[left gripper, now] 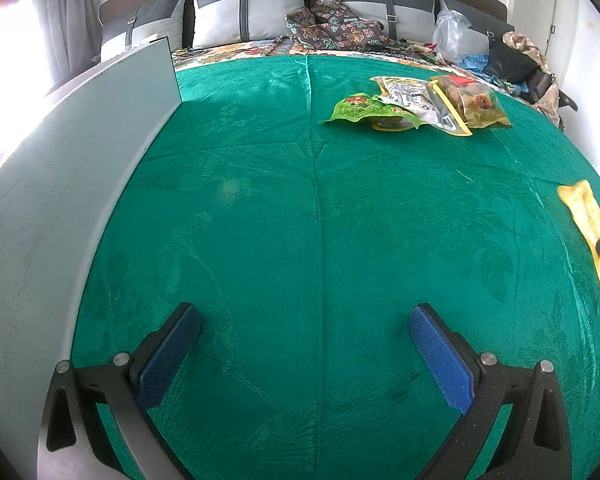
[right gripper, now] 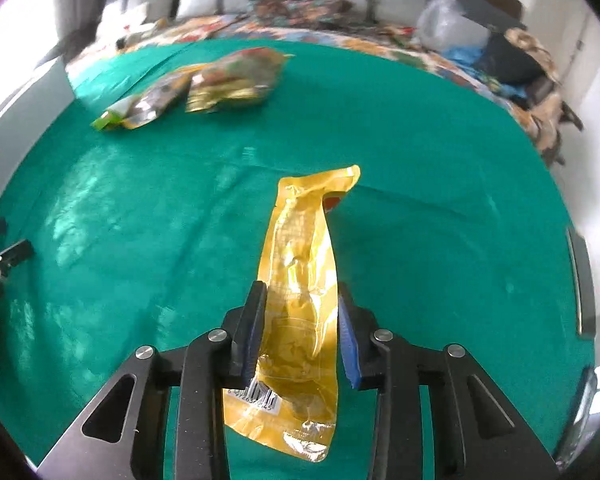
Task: Organize snacks
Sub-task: 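Lift the long yellow pouch with the right gripper and hold it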
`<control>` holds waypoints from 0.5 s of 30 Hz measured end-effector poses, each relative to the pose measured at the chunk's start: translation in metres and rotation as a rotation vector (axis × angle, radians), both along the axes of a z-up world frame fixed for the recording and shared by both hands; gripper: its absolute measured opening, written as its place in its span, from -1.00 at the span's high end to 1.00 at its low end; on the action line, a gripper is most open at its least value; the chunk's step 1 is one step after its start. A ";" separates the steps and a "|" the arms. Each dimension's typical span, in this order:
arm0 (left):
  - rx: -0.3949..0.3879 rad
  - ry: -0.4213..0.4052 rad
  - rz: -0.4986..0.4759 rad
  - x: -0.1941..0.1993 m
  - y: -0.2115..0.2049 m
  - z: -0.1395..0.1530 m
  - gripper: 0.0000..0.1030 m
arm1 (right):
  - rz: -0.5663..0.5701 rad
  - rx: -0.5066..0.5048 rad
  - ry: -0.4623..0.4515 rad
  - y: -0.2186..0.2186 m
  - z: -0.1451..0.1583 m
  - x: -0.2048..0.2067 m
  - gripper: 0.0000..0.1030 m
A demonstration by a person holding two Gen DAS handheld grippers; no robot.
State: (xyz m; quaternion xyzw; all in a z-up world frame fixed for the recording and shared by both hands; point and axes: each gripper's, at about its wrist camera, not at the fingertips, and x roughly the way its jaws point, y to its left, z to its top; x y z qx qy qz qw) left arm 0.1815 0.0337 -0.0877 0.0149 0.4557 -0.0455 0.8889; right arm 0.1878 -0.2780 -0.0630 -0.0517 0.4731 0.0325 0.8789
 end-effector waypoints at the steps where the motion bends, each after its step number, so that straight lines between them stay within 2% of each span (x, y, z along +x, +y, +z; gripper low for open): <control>1: 0.000 0.000 0.000 0.000 0.000 0.000 -1.00 | -0.006 0.039 -0.015 -0.008 -0.002 -0.005 0.07; 2: 0.000 0.000 0.000 0.000 0.000 0.000 -1.00 | -0.006 0.073 -0.023 -0.014 -0.006 -0.009 -0.12; 3: 0.000 0.000 0.000 0.000 0.000 0.000 -1.00 | -0.012 0.093 -0.029 -0.020 -0.012 -0.013 -0.44; 5: 0.000 0.000 0.000 0.000 0.000 0.000 -1.00 | -0.011 0.085 -0.060 -0.022 -0.020 -0.022 -0.43; 7: 0.000 0.000 0.000 0.000 0.000 0.000 -1.00 | 0.011 0.046 -0.096 -0.017 -0.021 -0.030 -0.51; 15: 0.000 0.000 -0.001 0.000 0.001 0.000 -1.00 | -0.004 0.051 -0.087 -0.023 -0.022 -0.023 -0.65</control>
